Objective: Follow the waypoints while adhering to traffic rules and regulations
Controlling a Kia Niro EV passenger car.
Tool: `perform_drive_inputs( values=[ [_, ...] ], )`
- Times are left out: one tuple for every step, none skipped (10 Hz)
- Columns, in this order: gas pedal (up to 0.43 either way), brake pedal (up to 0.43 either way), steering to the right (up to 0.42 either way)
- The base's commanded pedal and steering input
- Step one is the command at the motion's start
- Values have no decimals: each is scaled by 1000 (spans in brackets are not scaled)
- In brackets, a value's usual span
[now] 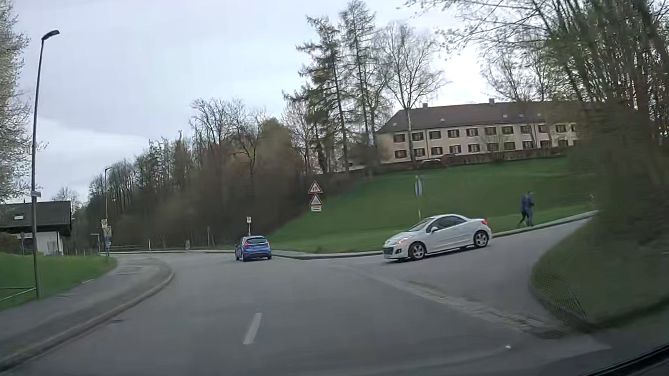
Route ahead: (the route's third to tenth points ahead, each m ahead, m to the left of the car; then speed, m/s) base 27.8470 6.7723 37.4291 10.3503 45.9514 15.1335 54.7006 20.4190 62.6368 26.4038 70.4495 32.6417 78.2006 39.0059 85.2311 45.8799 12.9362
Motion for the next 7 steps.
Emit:
perform_drive_inputs(
  values=[
    [248,0,-60],
    [240,0,-59],
    [240,0,-59],
    [240,0,-59],
    [240,0,-59],
    [228,0,-59],
    [228,0,-58]
  ],
)
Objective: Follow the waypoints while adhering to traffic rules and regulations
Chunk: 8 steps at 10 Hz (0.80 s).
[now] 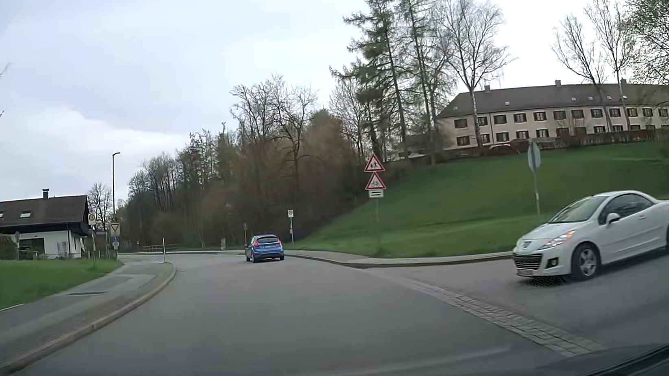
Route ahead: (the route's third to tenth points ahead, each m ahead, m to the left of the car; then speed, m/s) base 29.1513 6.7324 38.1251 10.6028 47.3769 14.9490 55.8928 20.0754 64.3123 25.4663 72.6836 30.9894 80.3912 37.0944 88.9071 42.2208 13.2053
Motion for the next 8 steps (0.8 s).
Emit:
perform_drive_inputs(
  values=[
    [209,0,-56],
    [209,0,-54],
    [197,0,-55],
    [197,0,-54],
    [189,0,-54],
    [169,0,-54],
    [157,0,-54],
    [150,0,-54]
  ],
)
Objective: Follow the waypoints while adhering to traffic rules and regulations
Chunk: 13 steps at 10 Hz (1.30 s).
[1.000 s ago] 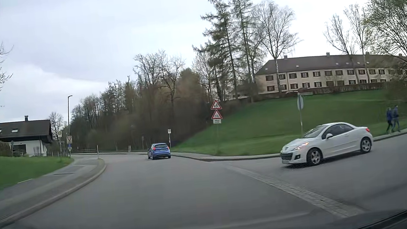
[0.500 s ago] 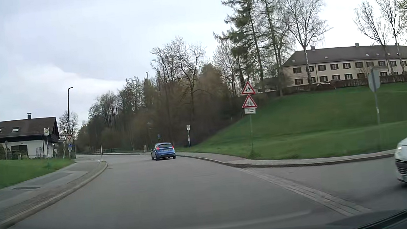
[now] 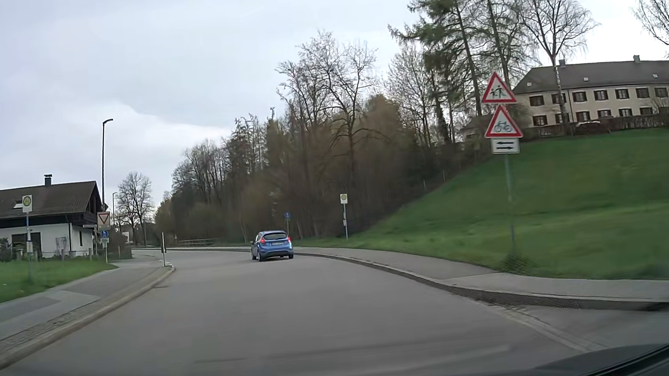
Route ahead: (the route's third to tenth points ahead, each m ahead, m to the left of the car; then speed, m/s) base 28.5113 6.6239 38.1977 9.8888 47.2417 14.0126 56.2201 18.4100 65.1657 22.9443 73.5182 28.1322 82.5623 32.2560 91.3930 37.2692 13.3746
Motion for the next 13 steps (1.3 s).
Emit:
perform_drive_inputs(
  values=[
    [150,0,-54],
    [150,0,-54],
    [150,0,-54],
    [138,0,-54],
    [130,0,-54],
    [79,0,-55],
    [0,0,-55],
    [0,0,-55],
    [0,0,-55],
    [0,0,-55],
    [0,0,-55],
    [0,0,-55],
    [0,0,-55]
  ],
)
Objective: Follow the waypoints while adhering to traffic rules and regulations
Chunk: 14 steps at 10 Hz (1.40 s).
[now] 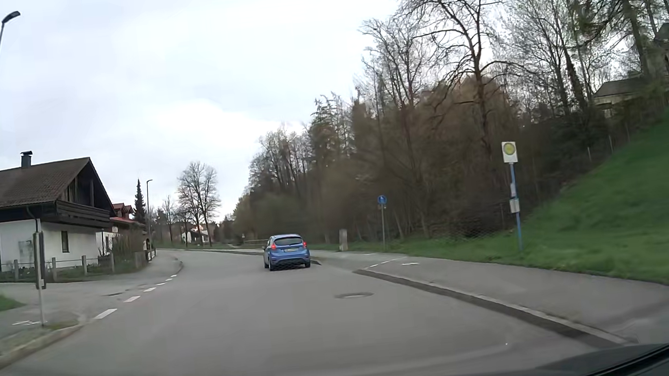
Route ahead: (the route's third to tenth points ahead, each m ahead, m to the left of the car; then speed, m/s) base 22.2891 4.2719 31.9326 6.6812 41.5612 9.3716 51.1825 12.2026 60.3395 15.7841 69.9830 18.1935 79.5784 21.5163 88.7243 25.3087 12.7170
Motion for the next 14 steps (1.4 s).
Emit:
perform_drive_inputs(
  values=[
    [0,0,-55],
    [0,0,-55],
    [0,0,-56],
    [0,0,-57],
    [0,0,-58],
    [0,0,-57],
    [59,0,-56],
    [59,0,-56],
    [87,0,-53],
    [98,0,-52],
    [98,0,-52],
    [98,0,-50],
    [130,0,-47],
    [138,0,-44]
  ],
)
